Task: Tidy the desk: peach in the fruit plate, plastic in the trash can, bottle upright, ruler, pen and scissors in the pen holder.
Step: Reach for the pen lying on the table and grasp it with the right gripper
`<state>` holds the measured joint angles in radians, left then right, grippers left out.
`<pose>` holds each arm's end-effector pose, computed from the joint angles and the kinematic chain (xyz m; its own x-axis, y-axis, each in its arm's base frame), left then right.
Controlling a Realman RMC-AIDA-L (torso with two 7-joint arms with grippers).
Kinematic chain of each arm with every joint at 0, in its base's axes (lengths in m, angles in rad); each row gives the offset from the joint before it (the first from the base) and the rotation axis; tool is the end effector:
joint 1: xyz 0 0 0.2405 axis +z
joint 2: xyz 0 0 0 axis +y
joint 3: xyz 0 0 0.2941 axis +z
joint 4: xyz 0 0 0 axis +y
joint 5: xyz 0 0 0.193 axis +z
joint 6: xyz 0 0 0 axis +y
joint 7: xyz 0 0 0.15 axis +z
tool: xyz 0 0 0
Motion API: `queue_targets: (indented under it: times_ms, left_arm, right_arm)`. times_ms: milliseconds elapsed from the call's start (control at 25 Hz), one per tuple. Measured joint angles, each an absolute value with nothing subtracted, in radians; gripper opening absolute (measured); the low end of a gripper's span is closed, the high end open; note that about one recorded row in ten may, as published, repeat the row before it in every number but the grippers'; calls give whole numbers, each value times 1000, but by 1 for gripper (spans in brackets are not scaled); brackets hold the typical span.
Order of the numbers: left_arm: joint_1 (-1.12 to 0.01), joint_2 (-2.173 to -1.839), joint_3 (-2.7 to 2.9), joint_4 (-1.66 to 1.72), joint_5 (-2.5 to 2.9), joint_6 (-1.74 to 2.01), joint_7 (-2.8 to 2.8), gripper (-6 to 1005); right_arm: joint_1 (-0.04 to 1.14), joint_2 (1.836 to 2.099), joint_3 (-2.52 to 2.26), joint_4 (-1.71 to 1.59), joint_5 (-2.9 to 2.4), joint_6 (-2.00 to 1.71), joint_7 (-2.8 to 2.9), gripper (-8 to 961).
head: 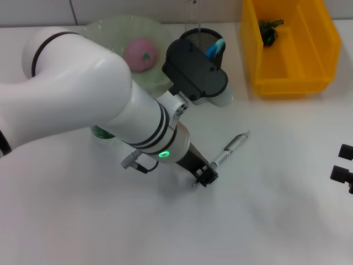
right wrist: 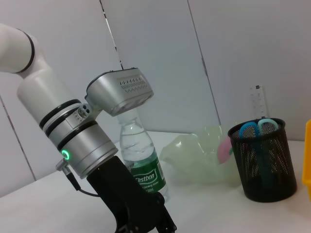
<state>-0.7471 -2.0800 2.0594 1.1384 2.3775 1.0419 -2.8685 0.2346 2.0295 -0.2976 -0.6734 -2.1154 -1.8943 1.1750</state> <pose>-0.1579 0.3354 -0.1521 0.8424 0.4898 -0.2246 0.4108 -0.8535 -0.3205 0.3646 0.2167 0.0360 0.6923 -0.3336 -0.6398 -0.5778 -0.7874 -0.2147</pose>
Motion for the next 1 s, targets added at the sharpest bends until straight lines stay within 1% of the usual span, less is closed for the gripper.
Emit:
queue_targets:
  times_ms: [360,1000]
  left_arm:
    - [-747,-2080,2063,1138,2372,1041,-2869,285]
    - [-735,-2080,2090,1146,2379,1010,-2860,172]
  right_arm:
    - [235,2029,-298,-673,-2115,-1894,1175,588]
    - [236,2029,-296,-673,-2115,-1894,1175,591]
